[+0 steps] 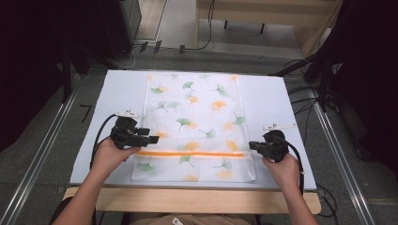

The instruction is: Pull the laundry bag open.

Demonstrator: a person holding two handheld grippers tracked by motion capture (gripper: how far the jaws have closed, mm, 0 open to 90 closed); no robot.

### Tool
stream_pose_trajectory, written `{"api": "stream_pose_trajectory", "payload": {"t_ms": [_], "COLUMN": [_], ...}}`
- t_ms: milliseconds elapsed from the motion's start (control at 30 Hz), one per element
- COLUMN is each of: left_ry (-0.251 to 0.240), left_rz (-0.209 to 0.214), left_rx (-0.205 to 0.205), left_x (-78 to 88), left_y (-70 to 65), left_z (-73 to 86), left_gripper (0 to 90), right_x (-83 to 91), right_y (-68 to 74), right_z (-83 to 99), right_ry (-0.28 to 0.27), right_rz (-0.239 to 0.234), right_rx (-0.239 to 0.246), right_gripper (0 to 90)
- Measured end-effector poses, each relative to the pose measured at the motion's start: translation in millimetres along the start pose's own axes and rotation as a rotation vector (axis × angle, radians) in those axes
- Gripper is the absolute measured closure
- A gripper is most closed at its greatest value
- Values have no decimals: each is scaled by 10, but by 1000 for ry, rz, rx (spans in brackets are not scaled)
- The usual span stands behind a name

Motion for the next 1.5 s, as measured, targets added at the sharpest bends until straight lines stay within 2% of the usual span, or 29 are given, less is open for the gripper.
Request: {"api": "stream_pose_trajectory", "payload": {"t_ms": [233, 333, 533, 767, 867, 1167, 1300, 1333, 1500], "left_ry": [4, 13, 15, 25, 31, 34, 37, 35, 33], "left_rz": [11, 10, 18, 30, 33, 45, 45, 45, 48], "left_rx": [-21, -28, -40, -70, -78, -102, -116, -117, -124], "left_x": [-39, -69, -99, -161, -194, -244, -266, -268, -292], "left_y": [-42, -60, -87, -151, -172, -238, -265, -268, -288], "left_z": [-44, -58, -98, -173, -201, -279, -306, -314, -342], "left_gripper": [405, 405, 404, 402, 402, 403, 403, 404, 405], "right_x": [-120, -150, -150, -163, -152, -34, 2, 5, -14], "right_y": [-19, -27, 6, 168, 176, 98, 66, 55, 38], "right_z": [21, 24, 42, 50, 50, 139, 186, 196, 249], "right_ry": [45, 52, 44, 48, 40, 28, 23, 21, 26], "right_rz": [-11, -26, -42, -54, -63, -16, 6, 18, 32], "right_rx": [-6, -27, -5, 36, 38, 18, 16, 33, 52], "right_gripper": [900, 900, 900, 900, 900, 888, 827, 805, 722]}}
Point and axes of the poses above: each handheld gripper's, and its own axes: x roughly backward along the jaws, z roughly out of its underside, y roughly to its left, the point moved 5 cm from there along -x, roughly forward along the jaws, and after that the axes turned 15 degrees about y, right-handed, at the moved point
